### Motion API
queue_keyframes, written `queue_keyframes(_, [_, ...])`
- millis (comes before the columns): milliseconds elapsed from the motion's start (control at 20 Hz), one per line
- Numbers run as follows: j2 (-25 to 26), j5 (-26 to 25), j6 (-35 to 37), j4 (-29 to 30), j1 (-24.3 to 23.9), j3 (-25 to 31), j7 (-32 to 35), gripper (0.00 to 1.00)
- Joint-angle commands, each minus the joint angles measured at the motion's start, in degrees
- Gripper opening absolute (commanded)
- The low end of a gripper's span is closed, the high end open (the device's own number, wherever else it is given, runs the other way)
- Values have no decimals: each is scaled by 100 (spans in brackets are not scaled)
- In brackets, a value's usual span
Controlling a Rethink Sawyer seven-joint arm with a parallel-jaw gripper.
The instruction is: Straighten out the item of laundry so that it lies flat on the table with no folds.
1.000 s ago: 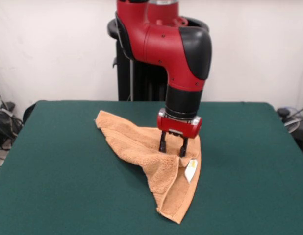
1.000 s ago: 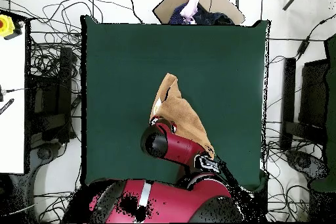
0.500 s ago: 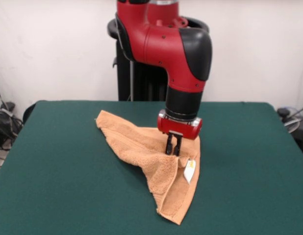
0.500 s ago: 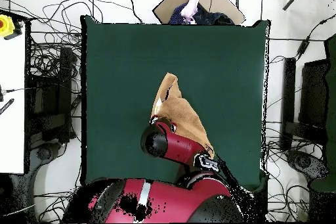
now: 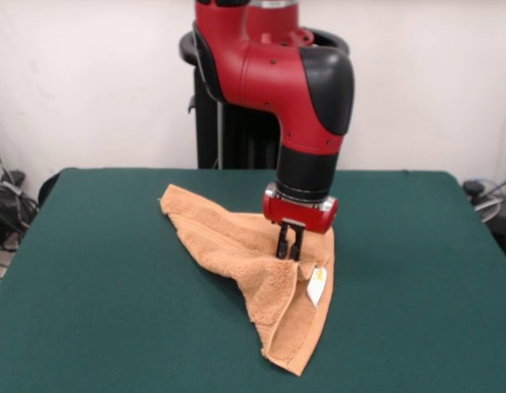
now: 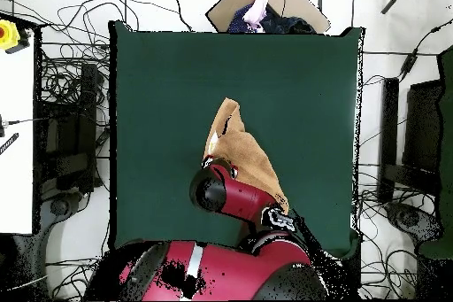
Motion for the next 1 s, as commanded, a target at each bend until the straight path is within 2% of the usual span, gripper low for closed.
queue_keyframes(50, [1309,357,-284,-885,-103,488,1141,0])
queue_keyframes(200, [1099,346,-165,-762,-164,573,1169,0])
queue_keyframes(300, [699,272,8,-462,-335,815,1243,0])
queue_keyframes(450, [-86,290,676,-147,-494,1013,1141,0])
queue_keyframes(550, [-379,324,1006,-80,-582,1115,1070,0])
queue_keyframes(700, [-533,346,1116,-17,-661,1239,1089,0])
queue_keyframes(1000, [-474,279,1038,-2,-782,1416,1112,0])
